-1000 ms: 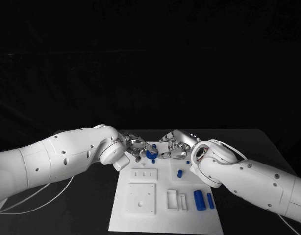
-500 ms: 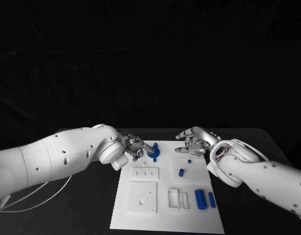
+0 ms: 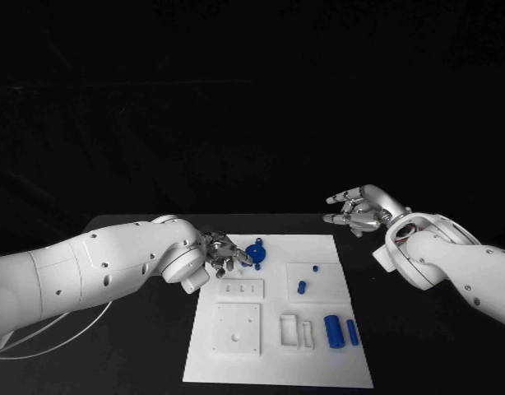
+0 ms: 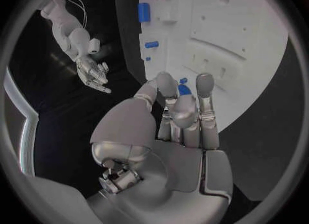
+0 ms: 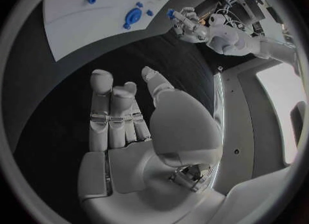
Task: Assemble the parts on the task board
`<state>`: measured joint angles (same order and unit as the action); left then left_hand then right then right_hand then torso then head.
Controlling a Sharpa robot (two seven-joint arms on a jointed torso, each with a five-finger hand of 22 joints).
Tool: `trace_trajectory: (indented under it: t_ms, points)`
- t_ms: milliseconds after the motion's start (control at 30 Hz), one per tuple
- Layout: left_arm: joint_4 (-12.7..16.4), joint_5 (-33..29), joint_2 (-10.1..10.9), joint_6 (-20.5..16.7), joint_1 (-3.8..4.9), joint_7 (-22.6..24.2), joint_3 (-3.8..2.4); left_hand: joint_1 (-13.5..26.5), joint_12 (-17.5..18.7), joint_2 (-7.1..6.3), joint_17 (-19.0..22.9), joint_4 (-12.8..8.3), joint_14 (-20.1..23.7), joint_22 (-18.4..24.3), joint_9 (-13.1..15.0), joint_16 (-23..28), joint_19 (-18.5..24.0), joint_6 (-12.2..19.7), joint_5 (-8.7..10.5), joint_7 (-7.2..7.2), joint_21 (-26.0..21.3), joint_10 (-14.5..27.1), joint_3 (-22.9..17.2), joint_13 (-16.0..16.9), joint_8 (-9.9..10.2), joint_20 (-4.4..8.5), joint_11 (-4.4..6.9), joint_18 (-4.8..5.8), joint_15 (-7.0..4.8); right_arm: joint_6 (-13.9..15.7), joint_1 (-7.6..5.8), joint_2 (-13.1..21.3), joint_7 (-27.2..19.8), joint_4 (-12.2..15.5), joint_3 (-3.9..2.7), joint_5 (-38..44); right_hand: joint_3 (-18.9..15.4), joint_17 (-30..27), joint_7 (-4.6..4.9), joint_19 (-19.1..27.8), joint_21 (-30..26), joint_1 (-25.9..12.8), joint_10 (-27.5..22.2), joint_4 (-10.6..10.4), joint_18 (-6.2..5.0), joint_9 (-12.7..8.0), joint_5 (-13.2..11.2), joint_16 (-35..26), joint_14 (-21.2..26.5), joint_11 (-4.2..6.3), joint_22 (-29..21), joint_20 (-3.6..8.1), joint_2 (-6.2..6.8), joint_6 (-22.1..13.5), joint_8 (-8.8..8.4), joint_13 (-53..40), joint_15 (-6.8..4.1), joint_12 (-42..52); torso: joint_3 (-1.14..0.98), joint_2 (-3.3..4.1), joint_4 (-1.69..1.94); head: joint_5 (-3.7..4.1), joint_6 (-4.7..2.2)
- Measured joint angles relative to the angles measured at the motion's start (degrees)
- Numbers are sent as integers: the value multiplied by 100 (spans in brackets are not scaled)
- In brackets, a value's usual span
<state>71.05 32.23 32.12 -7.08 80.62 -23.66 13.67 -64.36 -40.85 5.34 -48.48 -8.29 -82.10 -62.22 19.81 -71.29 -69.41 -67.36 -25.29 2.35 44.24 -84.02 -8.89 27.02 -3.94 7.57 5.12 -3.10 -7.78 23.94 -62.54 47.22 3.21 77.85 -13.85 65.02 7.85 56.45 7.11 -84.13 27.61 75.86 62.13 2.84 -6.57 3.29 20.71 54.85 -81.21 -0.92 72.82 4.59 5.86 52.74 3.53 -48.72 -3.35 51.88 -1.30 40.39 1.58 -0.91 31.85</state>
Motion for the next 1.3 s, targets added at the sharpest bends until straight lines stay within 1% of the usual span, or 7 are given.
trace_trajectory:
  t_ms: [33,100,200,333,633,1000,1300]
  points:
    - [11,58,0,-17,-22,-1,5,20,-32,-20,-20,-14,0,-10,4,-32,0,0,-99,0,0,-4,-32,2,0,0,18,-1,0,12,-7,5,-27,-37,-29,-44,9,-1,0,0,0,0,0,9,0,0,43,0,0,0,0,0,0,0,0,2,0,0,0,-1,1,4,4]
    - [25,144,0,-41,-57,-1,11,85,-64,-36,-48,-57,-13,-33,170,-55,0,0,-220,0,-23,-1,-96,11,0,0,38,0,-12,25,-17,7,-62,-84,-73,-97,41,-11,0,0,0,0,0,41,1,0,152,0,0,0,-7,0,0,0,0,17,0,0,-3,-2,0,4,25]
    - [39,299,0,-77,-111,-1,16,185,-100,-35,-85,-109,-13,-94,227,-104,0,0,-241,0,-48,-1,-196,27,1,0,39,0,-12,40,-44,8,-115,-165,-129,-166,101,-26,0,0,-22,-32,1,62,1,0,181,0,0,0,-20,0,33,0,0,39,0,0,-6,-2,-1,4,38]
    - [58,532,-1,-117,-170,-1,17,199,-119,-34,-110,-118,-13,-122,297,-104,-21,0,-241,0,-50,-1,-204,31,2,-21,39,0,-12,54,-68,16,-166,-242,-156,-226,104,-26,0,0,-22,-45,1,58,2,0,214,0,0,0,-21,0,47,-1,0,42,0,0,-4,0,-4,-8,64]
    - [64,994,-7,-211,-339,-15,19,216,-119,-15,-77,-101,-12,-157,379,-104,-21,0,-241,0,-78,0,-221,34,46,-20,39,0,-12,57,-85,18,-236,-267,-171,-270,120,-99,-1,0,-125,-44,1,73,5,0,281,-74,0,-1,-75,0,47,-1,0,65,0,0,-4,8,-1,-29,118]
    - [-47,1286,-46,-327,-528,-57,19,237,-146,7,-97,-97,-11,-217,386,-144,-21,0,-238,0,-100,0,-224,27,24,-20,39,0,-11,55,-89,19,-262,-272,-173,-258,152,-109,-1,0,-124,-44,1,73,6,1,305,-73,-1,-1,-89,0,47,-1,0,72,0,1,3,11,-6,-42,161]
    - [-101,1404,-53,-357,-581,-68,19,258,-175,27,-97,-57,-11,-263,411,-167,-41,0,-107,0,-156,0,-213,27,23,-40,39,0,-10,55,-89,14,-264,-262,-174,-254,151,-133,-1,0,-154,-67,-20,73,8,1,359,-99,-1,20,-112,0,71,-1,0,86,-1,1,3,10,-7,-21,196]
